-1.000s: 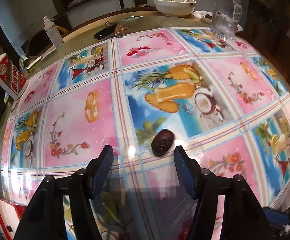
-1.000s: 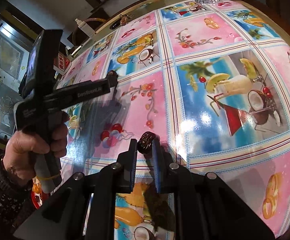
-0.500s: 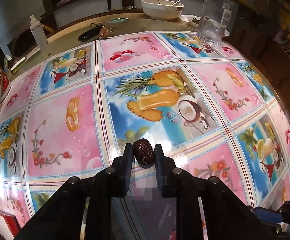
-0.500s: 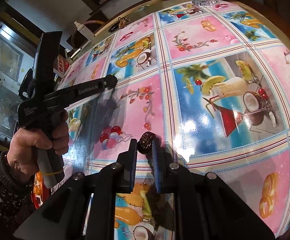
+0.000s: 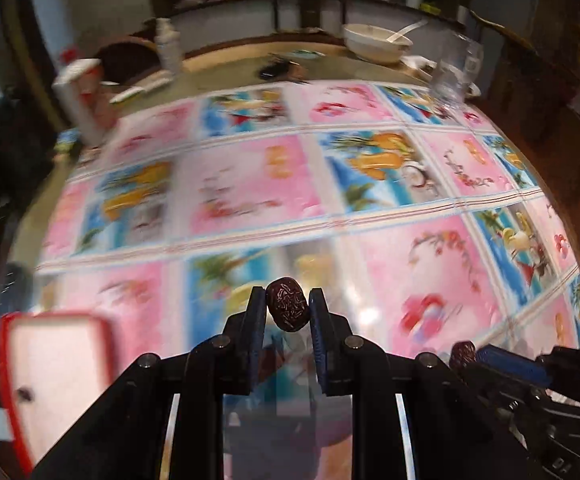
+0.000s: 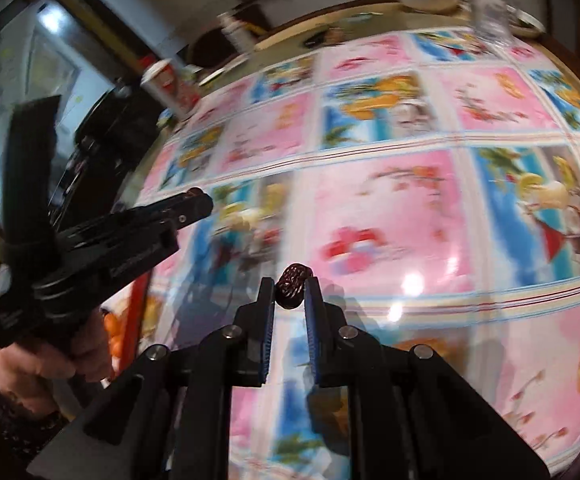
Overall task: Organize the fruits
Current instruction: 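Carry both dates over the tray and open both tools to drop them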
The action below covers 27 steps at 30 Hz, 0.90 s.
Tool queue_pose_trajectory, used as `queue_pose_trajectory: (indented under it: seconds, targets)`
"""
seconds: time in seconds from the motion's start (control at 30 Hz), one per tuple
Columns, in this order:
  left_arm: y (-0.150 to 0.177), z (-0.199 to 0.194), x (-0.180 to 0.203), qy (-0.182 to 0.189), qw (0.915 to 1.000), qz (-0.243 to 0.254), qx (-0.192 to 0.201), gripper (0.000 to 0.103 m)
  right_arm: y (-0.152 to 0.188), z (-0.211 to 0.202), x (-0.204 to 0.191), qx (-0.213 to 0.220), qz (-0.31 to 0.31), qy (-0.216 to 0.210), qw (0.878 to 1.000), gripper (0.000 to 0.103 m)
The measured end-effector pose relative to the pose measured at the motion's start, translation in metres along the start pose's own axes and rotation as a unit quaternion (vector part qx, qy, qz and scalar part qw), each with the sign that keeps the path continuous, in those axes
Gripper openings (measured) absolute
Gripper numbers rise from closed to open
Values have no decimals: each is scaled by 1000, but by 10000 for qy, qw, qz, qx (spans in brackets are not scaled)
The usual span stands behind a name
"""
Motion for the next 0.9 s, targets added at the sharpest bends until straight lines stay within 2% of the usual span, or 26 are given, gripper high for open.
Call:
queue_pose_trajectory:
  seconds: [0.3,0.6,0.9]
  targets:
    - [22,-89,-84,-770,9963,-145,358,20,35,2,-113,-183,-757,-514,9956,17]
    - [58,-139,-144,-1071,9923,-438,436,20,60,5,-196,-315,-1359,-768,9872,17]
    - [91,-160,-186,-1209,9897,-665,381,20,82,16,-239,-448,-1610,-856,9822,17]
Point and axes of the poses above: each gripper's, at about its wrist camera, not at the fingertips, and z roughly the way its jaws point, x to its right, y to its underside, the point moved 3 cm from there along z, roughly the way its jaws point, and after that the axes turned 15 degrees about x, right-handed, at the moved point
